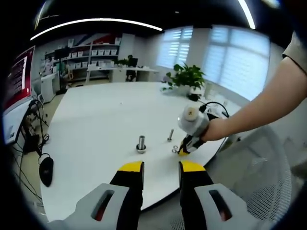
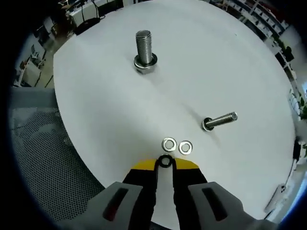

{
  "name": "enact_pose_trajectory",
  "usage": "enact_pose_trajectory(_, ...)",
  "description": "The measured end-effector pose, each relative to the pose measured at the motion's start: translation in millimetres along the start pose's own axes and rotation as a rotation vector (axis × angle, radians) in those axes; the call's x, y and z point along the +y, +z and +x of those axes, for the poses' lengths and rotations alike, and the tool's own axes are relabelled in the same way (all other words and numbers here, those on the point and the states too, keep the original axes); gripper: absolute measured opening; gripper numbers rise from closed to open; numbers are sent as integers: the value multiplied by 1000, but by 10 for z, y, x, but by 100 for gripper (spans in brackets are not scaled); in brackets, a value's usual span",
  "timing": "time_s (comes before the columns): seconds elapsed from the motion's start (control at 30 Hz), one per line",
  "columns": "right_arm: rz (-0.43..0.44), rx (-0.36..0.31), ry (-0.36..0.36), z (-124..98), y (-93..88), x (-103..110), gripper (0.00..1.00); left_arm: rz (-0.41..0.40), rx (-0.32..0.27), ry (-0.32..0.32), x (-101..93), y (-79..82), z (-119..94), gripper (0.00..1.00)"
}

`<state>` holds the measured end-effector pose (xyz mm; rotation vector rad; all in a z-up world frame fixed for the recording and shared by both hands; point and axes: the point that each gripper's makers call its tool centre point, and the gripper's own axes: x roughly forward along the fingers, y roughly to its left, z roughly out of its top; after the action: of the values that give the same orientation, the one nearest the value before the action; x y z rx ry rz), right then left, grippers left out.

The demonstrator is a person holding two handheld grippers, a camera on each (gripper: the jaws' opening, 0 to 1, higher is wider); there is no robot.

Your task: Place the washer onto the threaded stud by aligning its center hole with the stud, sliding it down to the base, and recovering from edge contact or off-axis alignment until the washer reaches the visible bottom stop.

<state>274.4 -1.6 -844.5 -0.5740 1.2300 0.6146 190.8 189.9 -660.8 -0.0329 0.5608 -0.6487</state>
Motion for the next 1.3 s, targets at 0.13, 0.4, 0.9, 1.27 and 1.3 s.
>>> enact_pose_trajectory(0.13,17,-16,5,-48,-12,-14,14,1,0,-4,-4,6,6,26)
enact_pose_trajectory(0.4,66,-73,-5,-224,-6,-180,14,-3,7,-18,-34,-9,14,26)
enact_pose_trajectory(0.9,113,-183,-38,-590,179,-580,14,-3,-9,-25,-44,29,15,26)
enact_pose_trajectory(1.27,46,-243,-30,-598,523,-603,14,-7,1,-19,-28,10,16,25)
enact_pose_trajectory(1.3,26,-249,-33,-594,565,-602,14,-7,0,-18,-27,13,16,25)
